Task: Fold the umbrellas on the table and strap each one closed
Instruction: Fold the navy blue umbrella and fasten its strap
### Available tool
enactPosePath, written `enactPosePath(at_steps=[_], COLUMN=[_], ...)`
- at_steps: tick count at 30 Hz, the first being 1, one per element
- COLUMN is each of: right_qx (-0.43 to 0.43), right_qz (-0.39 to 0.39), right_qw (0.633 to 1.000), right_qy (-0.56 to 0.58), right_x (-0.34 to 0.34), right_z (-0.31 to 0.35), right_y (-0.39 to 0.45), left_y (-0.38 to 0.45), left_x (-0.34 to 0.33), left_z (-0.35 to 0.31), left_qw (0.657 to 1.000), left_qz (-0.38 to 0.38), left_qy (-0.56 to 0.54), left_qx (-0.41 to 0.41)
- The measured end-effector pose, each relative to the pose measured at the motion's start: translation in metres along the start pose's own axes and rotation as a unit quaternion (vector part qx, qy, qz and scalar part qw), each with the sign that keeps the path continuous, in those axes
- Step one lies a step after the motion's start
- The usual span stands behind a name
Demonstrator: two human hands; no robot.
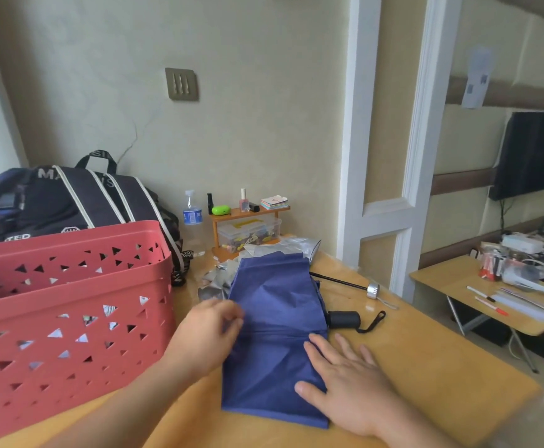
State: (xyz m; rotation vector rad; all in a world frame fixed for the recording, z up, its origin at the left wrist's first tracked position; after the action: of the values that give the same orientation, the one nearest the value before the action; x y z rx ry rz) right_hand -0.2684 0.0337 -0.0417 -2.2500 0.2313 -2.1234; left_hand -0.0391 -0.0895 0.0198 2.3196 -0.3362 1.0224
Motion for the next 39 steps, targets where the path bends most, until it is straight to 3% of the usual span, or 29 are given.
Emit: enactPosePath(at_steps=[2, 8, 14, 20, 24, 26, 29, 31, 35, 39], right_qx=[0.0, -0.005, -0.002, 0.003, 0.003, -0.011, -0.04, -0.06, -0.037, 0.016], right_qz=[0.004, -0.001, -0.021, -0.081, -0.118, -0.197, -0.377, -0.436, -0.459, -0.433], right_qw=[1.0, 1.0, 0.999, 0.995, 0.991, 0.977, 0.917, 0.891, 0.868, 0.879], right_qy=[-0.001, 0.004, 0.031, 0.061, 0.058, 0.084, 0.124, 0.107, 0.186, 0.2], right_x=[-0.002, -0.003, 0.0, 0.002, 0.003, 0.008, 0.018, 0.021, 0.027, 0.04], right_z=[-0.001, -0.002, -0.003, -0.007, -0.004, -0.004, -0.008, -0.008, 0.003, 0.017], right_y=[0.001, 0.003, 0.0, -0.002, -0.005, -0.01, -0.025, -0.033, -0.042, -0.04], left_y=[0.023, 0.066, 0.055, 0.002, -0.043, -0.057, -0.065, -0.069, -0.076, -0.077], left_x=[0.007, -0.003, -0.006, -0.001, -0.004, -0.01, -0.013, -0.01, -0.004, 0.004], left_z=[-0.007, -0.012, -0.015, -0.007, -0.003, -0.003, -0.008, -0.013, -0.011, -0.005], left_qw=[0.997, 0.957, 0.953, 0.913, 0.918, 0.922, 0.941, 0.948, 0.948, 0.949], left_qz=[-0.051, -0.029, -0.097, -0.144, -0.168, -0.18, -0.189, -0.204, -0.215, -0.211], left_qy=[-0.043, -0.233, -0.254, -0.367, -0.355, -0.34, -0.28, -0.24, -0.224, -0.22], left_qx=[0.028, 0.169, 0.137, 0.105, 0.06, 0.042, -0.01, -0.049, -0.074, -0.081])
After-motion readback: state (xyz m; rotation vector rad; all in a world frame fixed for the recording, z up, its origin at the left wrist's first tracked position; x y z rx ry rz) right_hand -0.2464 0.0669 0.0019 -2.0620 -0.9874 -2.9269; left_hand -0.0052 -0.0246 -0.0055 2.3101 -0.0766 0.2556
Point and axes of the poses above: each hand's wrist, its own y-axis towards the middle knuckle, its own x-axis out of the back of the hand, z = x × y, the point moved 4 cm from there along y, towards the middle knuckle, and after that the axes turned 10 degrees about -y, right-handed, at the moved point
